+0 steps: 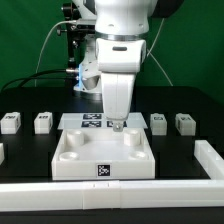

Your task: Assemble one leg

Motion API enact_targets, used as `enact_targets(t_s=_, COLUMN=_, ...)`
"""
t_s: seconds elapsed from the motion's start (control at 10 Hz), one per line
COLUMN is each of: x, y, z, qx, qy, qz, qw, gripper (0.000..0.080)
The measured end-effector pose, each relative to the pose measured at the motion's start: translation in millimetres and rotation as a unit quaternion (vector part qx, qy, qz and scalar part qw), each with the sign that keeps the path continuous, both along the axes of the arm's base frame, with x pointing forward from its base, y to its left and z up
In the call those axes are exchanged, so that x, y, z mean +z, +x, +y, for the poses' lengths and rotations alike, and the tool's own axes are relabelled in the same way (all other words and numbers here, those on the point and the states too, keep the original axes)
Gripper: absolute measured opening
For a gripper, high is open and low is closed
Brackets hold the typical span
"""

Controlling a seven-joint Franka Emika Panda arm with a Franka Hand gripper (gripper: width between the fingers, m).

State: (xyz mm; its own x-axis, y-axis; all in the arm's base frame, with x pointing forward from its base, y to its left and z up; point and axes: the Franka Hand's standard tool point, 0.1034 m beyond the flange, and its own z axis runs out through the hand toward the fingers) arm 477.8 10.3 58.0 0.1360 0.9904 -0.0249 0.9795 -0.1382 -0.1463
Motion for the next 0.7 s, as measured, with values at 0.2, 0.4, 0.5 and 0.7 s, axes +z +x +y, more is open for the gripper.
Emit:
enact_targets(t_s=0.2, x=-0.6, y=-0.4, z=-0.2, qx=0.0, qy=0.0, qz=0.001, qw=1.0, gripper=0.065)
enact_targets(t_s=0.4, x=-7.1, y=-7.5, z=-6.3, qx=0.051, qy=0.004, qz=0.01, qw=0.999, gripper=0.065)
enact_targets(t_s=0.5, x=-12.3, y=-16.7, z=-9.7, qx=0.069, qy=0.005, qz=0.018, qw=0.997, gripper=0.065)
enact_targets(t_s=0.7, x=-23.2, y=-32.8, z=-18.0, qx=0.105, qy=0.015, qz=0.029, qw=0.994, gripper=0.065)
